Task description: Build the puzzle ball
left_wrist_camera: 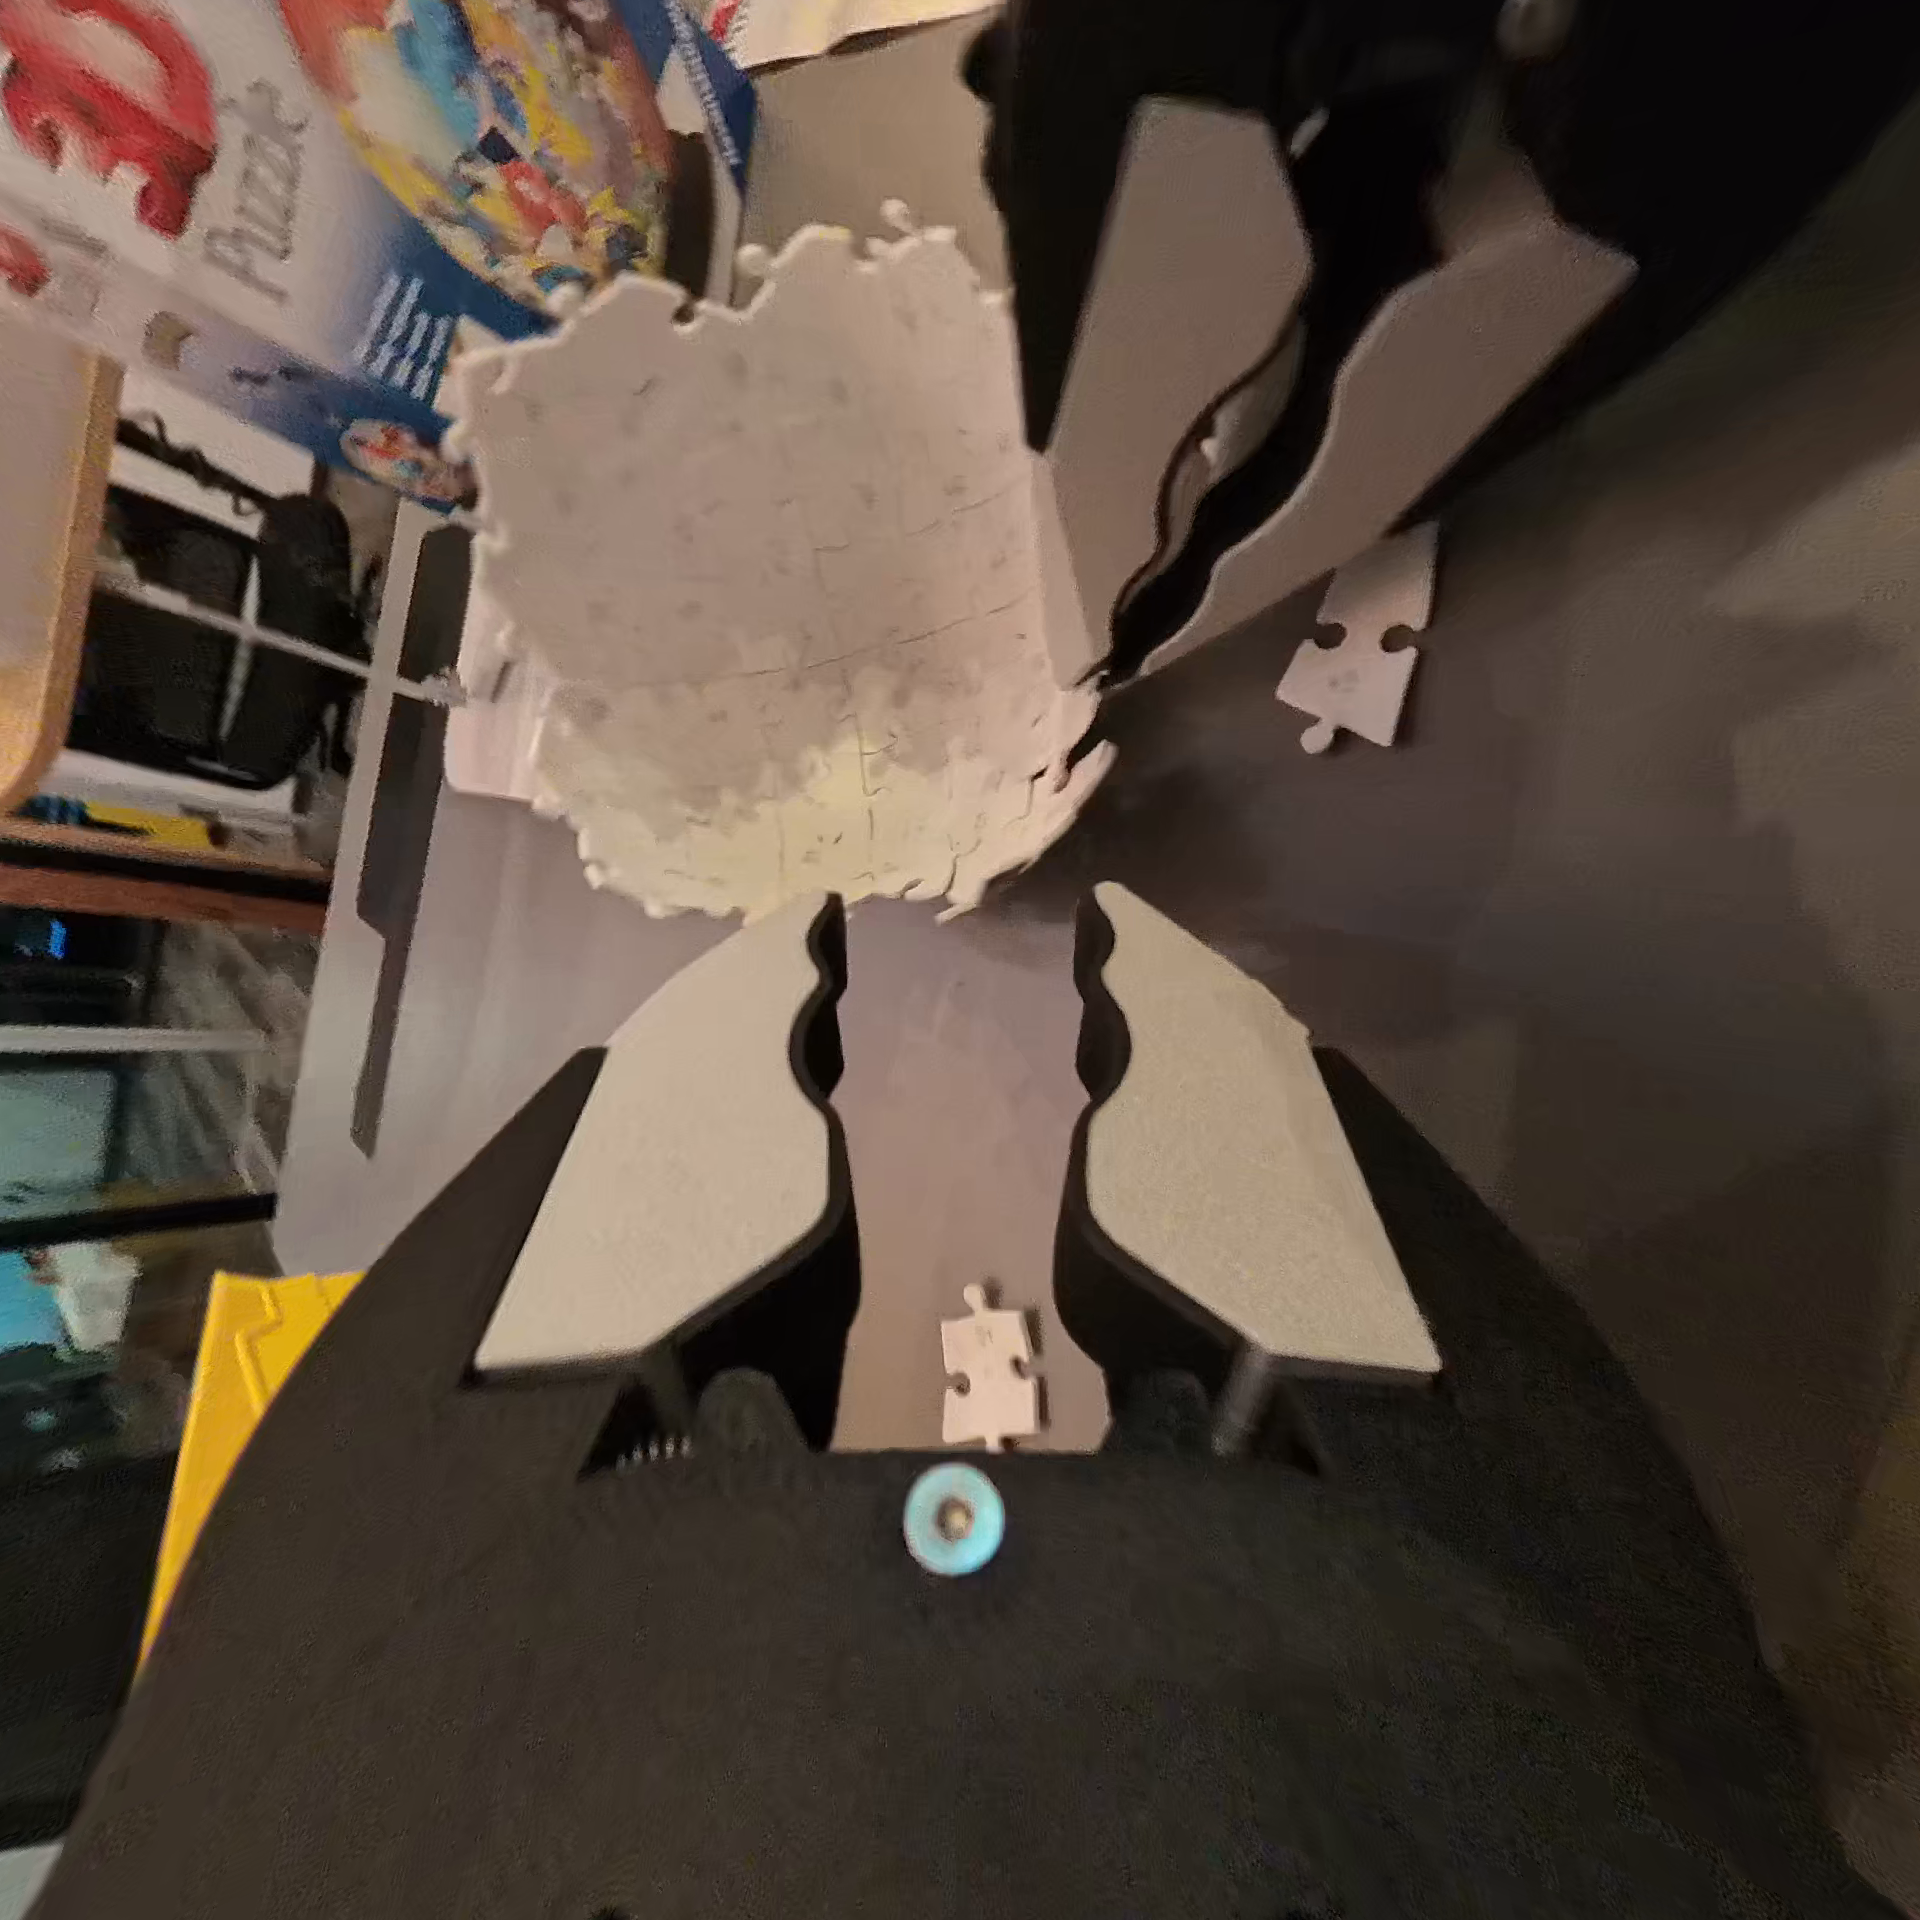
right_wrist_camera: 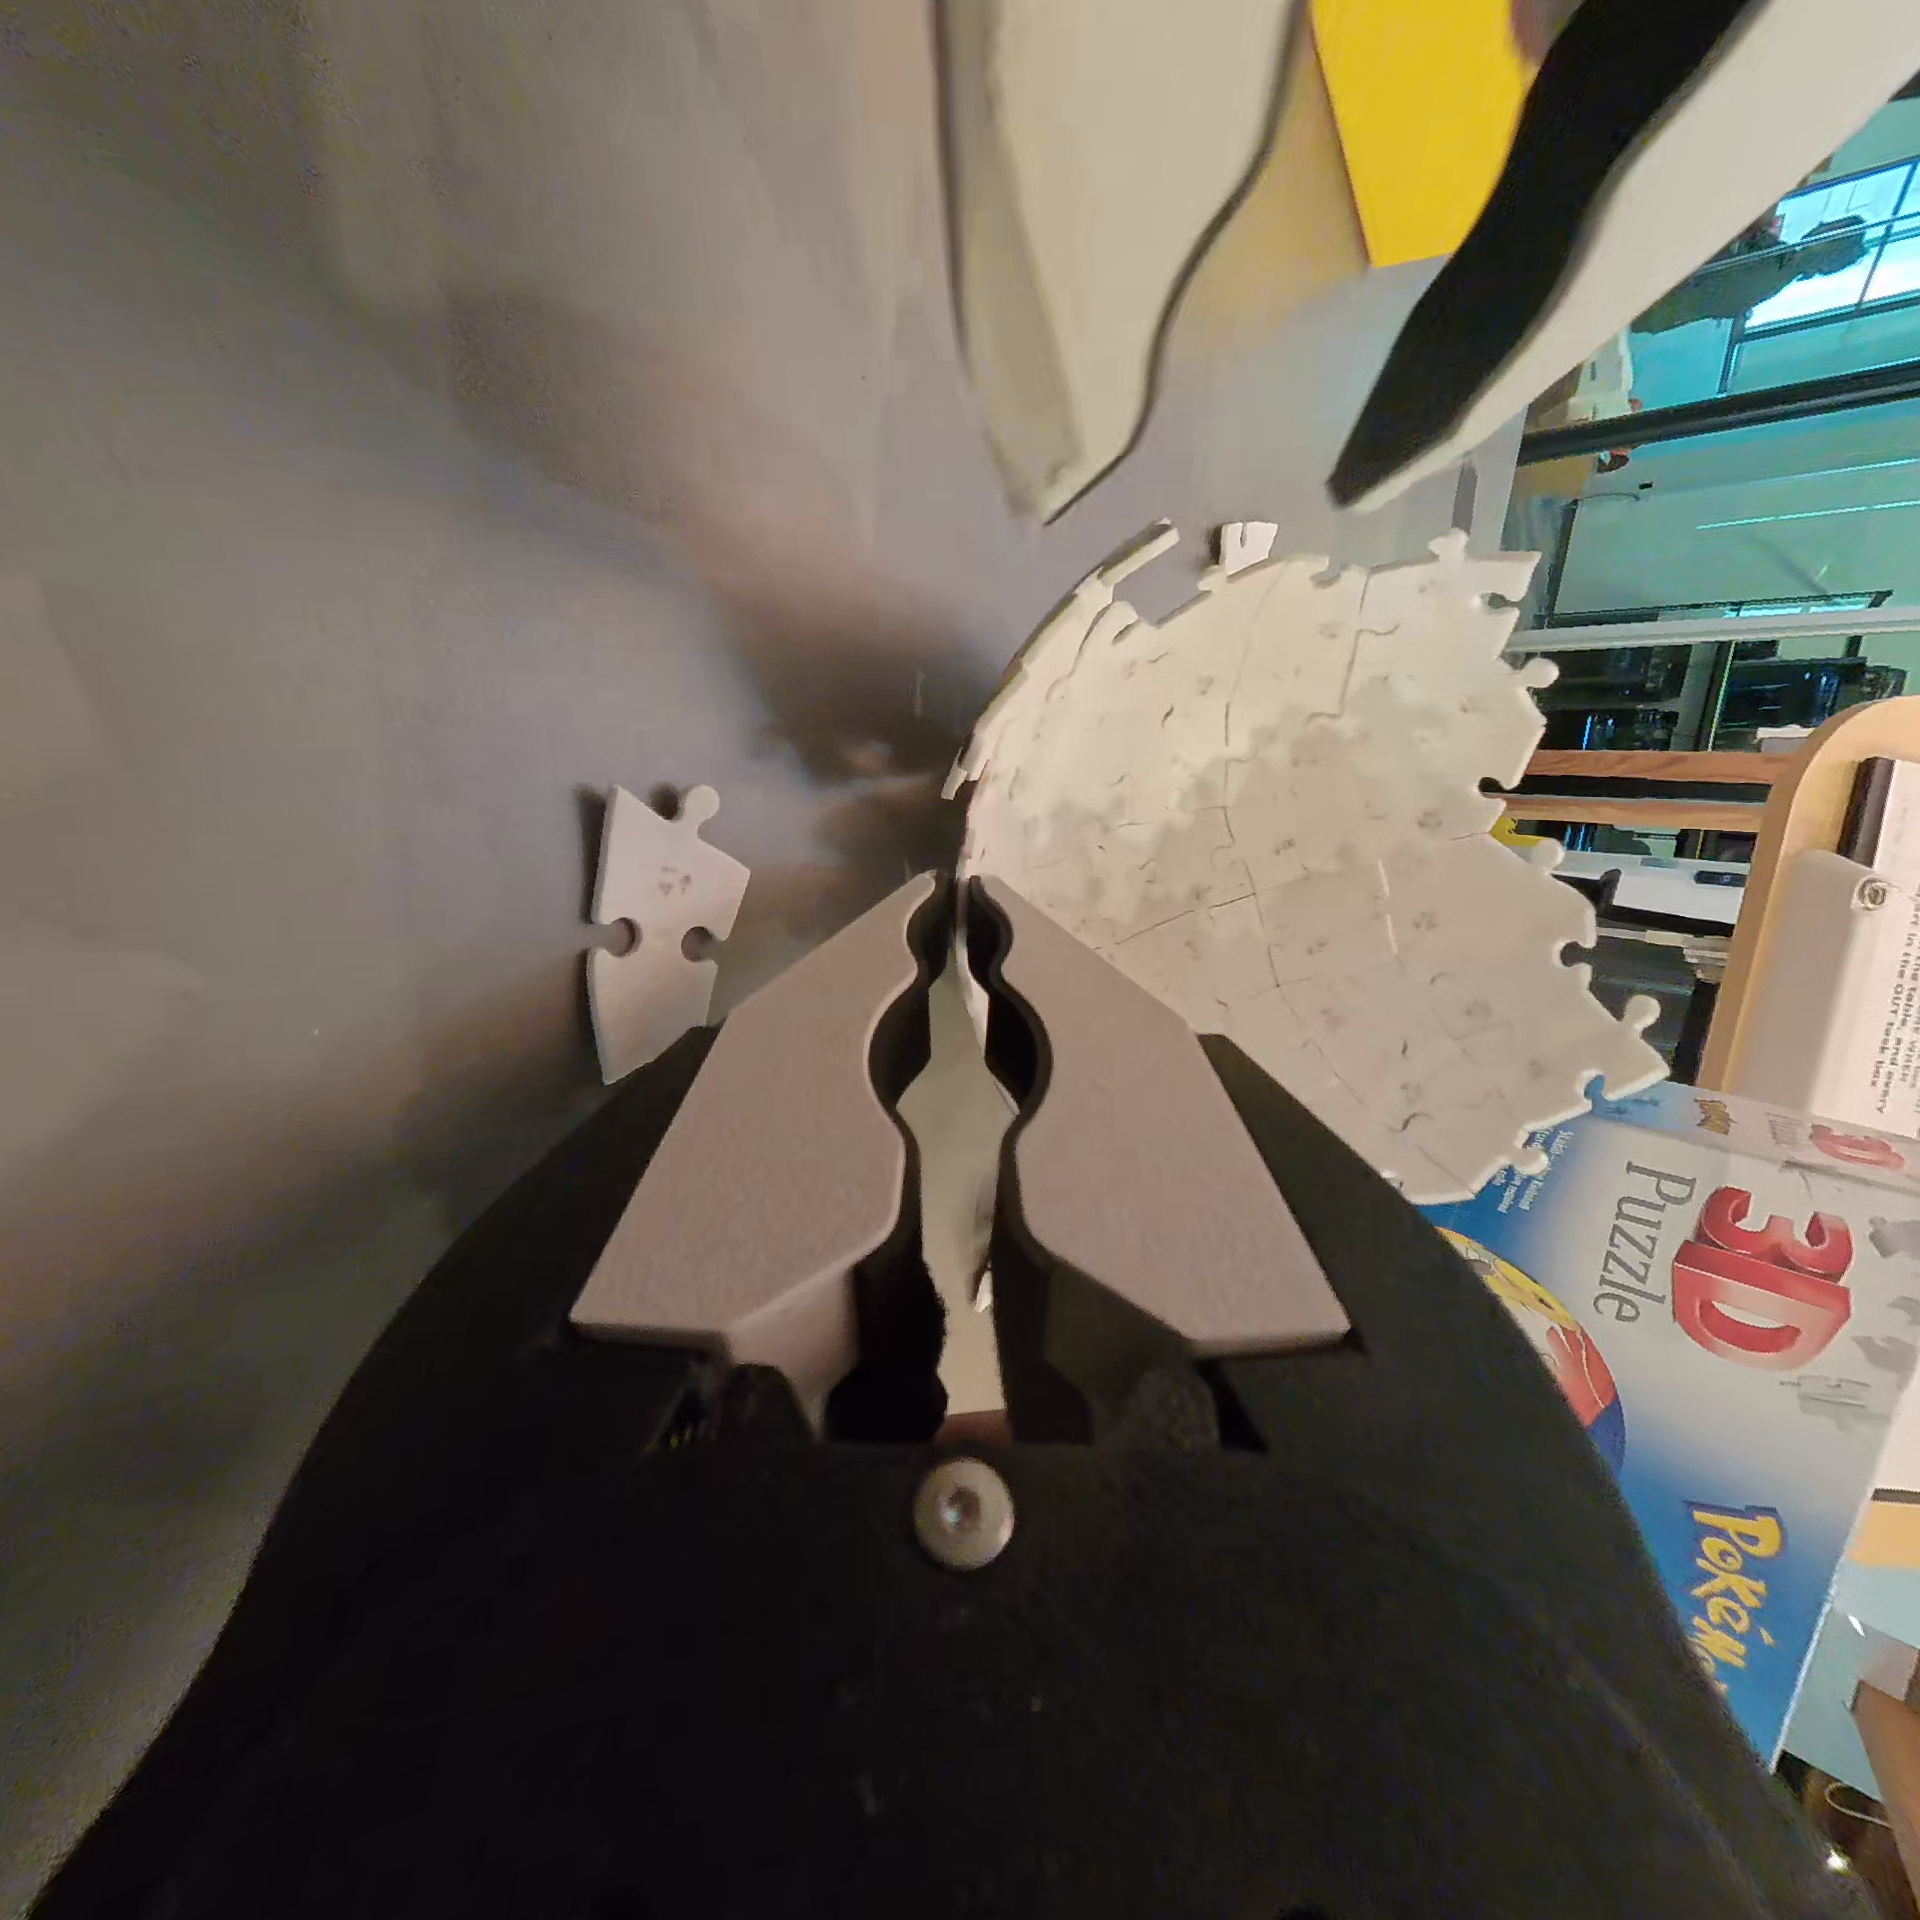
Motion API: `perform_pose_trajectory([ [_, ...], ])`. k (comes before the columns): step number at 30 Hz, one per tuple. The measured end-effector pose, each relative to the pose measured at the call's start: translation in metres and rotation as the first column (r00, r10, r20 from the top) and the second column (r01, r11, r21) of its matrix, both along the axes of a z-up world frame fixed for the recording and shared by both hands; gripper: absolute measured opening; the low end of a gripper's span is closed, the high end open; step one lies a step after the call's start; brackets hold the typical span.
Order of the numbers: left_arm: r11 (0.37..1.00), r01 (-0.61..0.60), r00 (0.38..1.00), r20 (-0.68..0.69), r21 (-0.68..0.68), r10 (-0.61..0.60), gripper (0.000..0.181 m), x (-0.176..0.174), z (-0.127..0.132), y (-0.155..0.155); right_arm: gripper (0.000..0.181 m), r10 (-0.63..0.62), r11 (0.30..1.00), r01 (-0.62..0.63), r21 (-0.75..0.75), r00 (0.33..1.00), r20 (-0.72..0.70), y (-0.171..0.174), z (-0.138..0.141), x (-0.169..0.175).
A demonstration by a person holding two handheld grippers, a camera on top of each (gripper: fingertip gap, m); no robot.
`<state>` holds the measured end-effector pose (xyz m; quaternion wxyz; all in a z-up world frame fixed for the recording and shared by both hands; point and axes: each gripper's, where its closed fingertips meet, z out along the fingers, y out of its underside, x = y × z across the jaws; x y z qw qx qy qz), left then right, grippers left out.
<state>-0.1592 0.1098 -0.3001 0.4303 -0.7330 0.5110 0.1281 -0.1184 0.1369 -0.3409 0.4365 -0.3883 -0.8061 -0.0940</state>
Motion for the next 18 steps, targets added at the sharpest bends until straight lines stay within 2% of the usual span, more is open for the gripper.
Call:
perform_pose_trajectory([
  [5,0.991,0.087,0.988,-0.139,0.101,-0.073,0.038,0.009,-0.01,0.014,0.001,0.013,1.0,-0.013,0.001,1.0,-0.002,0.0,0.0,0.0],
  [8,0.985,0.138,0.983,-0.138,0.102,-0.123,0.032,0.016,-0.013,0.017,0.001,0.02,1.0,-0.02,0.01,1.0,-0.001,0.0,-0.001,0.001],
  [10,0.982,0.167,0.978,-0.142,0.091,-0.153,0.021,0.018,-0.015,0.017,0.001,0.017,1.0,-0.017,0.004,1.0,-0.008,0.002,0.0,0.002],
  [18,0.972,0.195,0.975,-0.136,0.131,-0.177,0.019,0.019,-0.017,0.018,0.001,0.034,0.999,-0.034,-0.003,0.999,-0.008,0.004,-0.001,0.004],
])
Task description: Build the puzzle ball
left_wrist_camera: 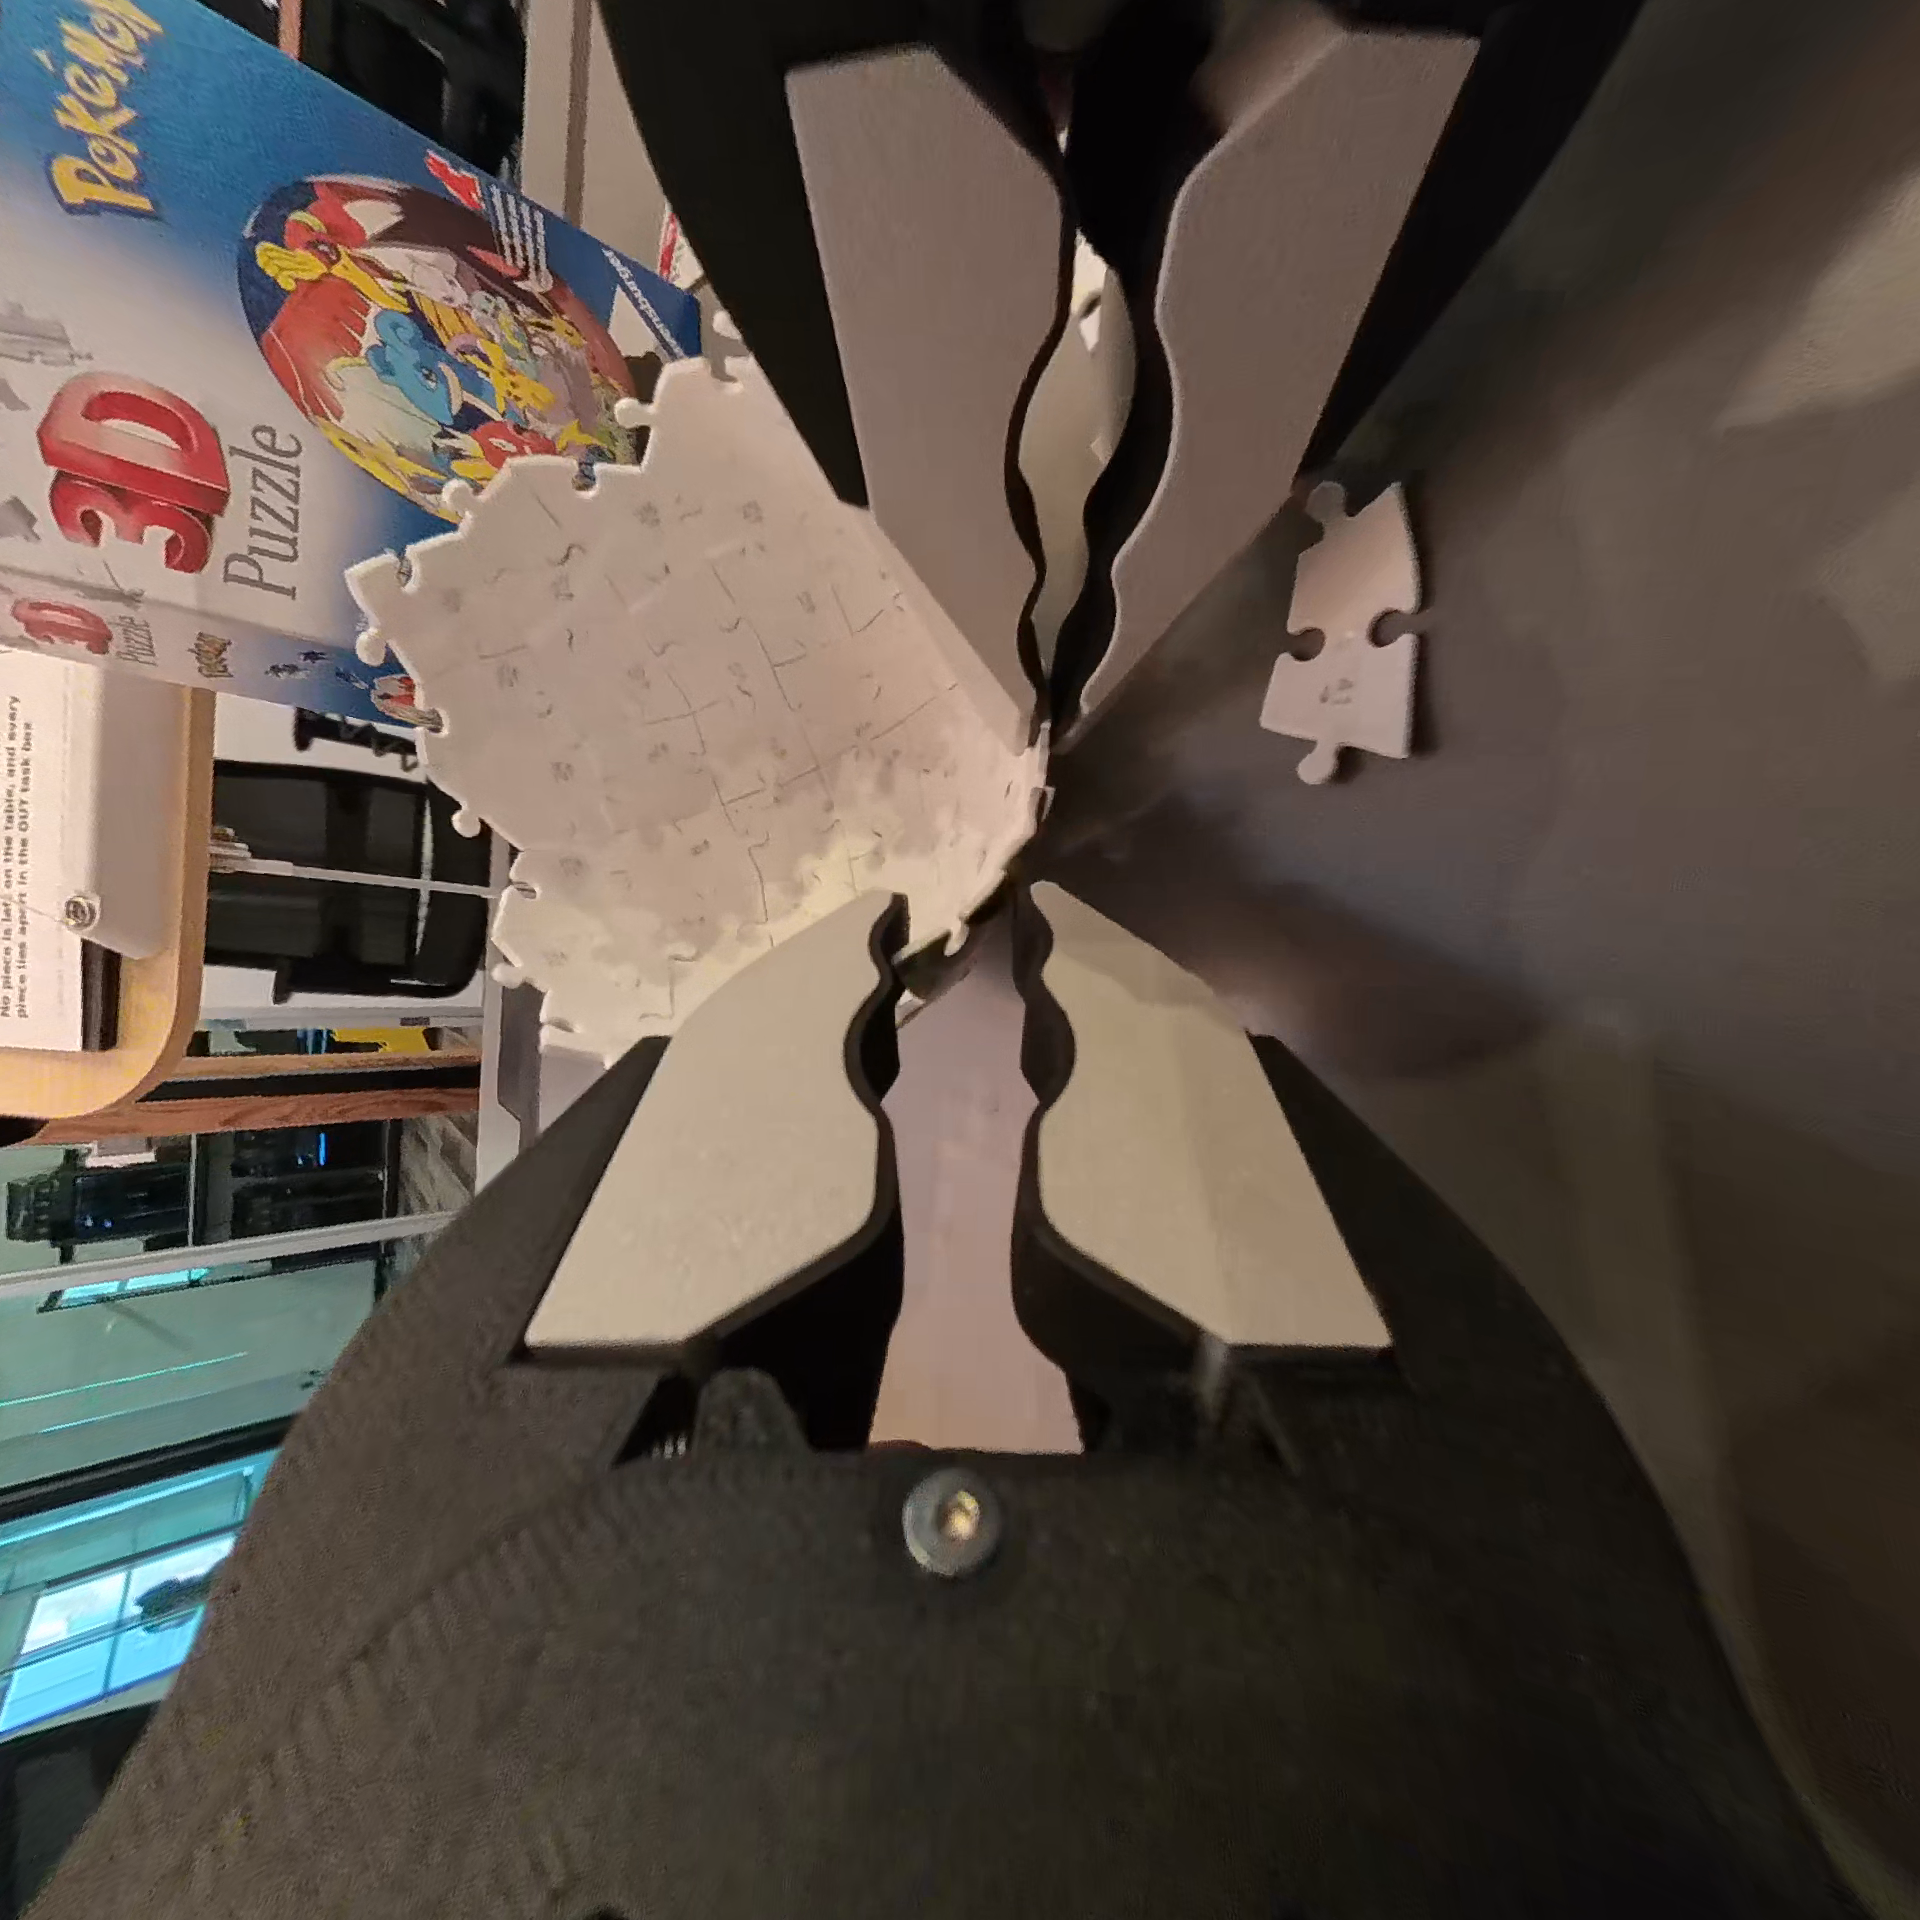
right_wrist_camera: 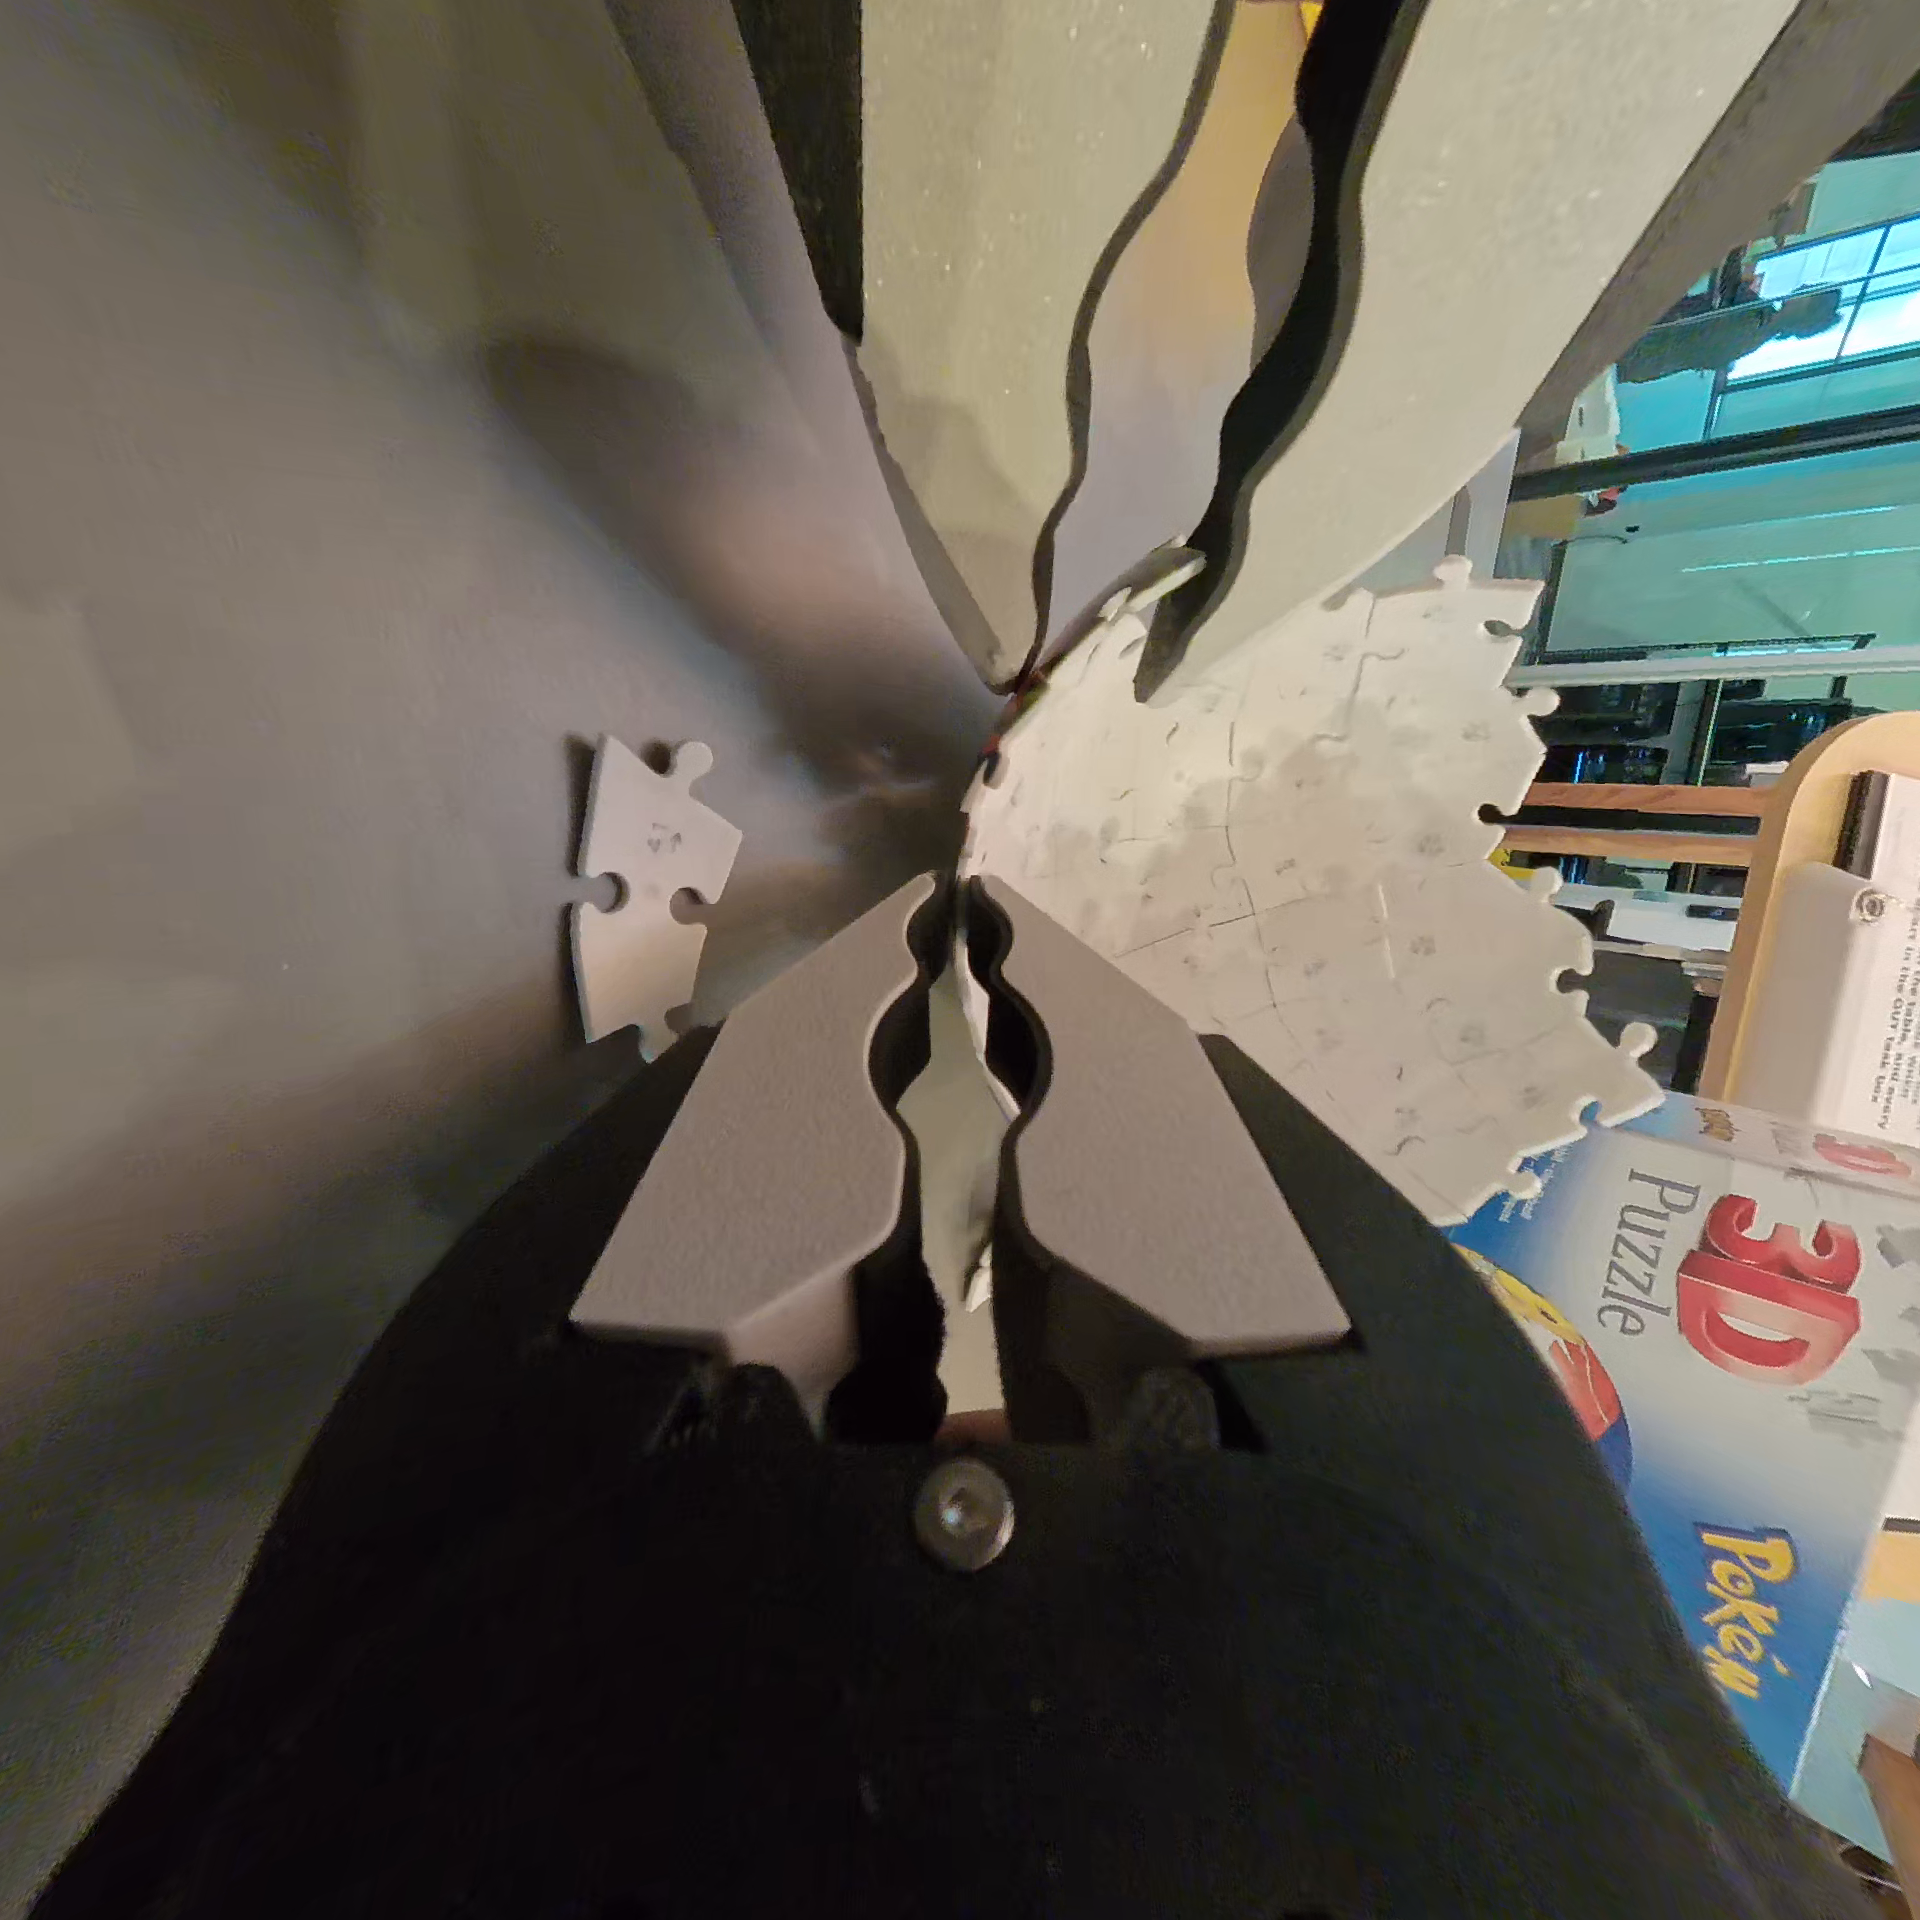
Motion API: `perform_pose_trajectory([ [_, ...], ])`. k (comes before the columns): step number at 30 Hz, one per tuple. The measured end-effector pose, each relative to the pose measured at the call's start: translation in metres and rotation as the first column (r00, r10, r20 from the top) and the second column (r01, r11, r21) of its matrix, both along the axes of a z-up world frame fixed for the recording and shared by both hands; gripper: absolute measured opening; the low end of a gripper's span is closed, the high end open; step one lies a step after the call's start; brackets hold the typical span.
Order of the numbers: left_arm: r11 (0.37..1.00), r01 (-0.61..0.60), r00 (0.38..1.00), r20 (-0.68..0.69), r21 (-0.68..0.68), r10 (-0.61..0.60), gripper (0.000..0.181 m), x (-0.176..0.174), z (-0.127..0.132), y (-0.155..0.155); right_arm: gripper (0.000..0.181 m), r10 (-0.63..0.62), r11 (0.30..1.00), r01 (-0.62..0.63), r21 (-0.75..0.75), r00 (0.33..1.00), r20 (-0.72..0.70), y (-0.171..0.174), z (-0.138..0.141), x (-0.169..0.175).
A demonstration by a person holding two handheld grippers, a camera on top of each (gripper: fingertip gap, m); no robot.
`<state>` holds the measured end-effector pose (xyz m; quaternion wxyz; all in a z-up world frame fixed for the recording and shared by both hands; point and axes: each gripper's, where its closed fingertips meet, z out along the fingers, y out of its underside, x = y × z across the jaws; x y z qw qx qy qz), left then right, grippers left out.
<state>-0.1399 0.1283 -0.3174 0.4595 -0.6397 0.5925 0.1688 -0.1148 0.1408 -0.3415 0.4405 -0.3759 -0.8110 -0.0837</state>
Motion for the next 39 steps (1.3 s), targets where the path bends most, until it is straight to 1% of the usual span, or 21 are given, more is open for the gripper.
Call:
perform_pose_trajectory([
  [5,0.999,0.028,1.0,0.012,0.021,-0.028,0.018,0.002,-0.002,0.001,0.001,0.004,1.0,-0.004,0.012,1.0,0.008,0.001,-0.001,0.001],
  [11,1.0,0.023,0.998,0.055,0.014,-0.023,0.016,0.003,-0.001,0.002,0.001,0.015,1.0,-0.016,0.027,1.0,0.017,0.003,-0.001,0.002],
  [25,0.999,0.039,0.996,0.084,0.007,-0.039,0.013,0.01,-0.001,0.002,0.002,0.037,0.999,-0.037,-0.011,0.999,-0.01,0.004,0.001,0.003],
  [33,0.999,0.05,0.995,0.089,0.003,-0.051,0.009,0.012,-0.002,0.002,0.014,0.053,0.997,-0.054,-0.048,0.998,-0.032,0.003,-0.001,-0.001],
  [37,0.998,0.059,0.994,0.09,-0.002,-0.058,0.009,0.014,-0.002,0.002,0.01,0.064,0.996,-0.066,-0.057,0.997,-0.036,0.006,-0.001,-0.003],
  [39,0.998,0.058,0.994,0.097,-0.012,-0.057,0.009,0.014,-0.002,0.002,0.003,0.083,0.995,-0.085,-0.051,0.996,-0.042,0.005,0.001,-0.004],
])
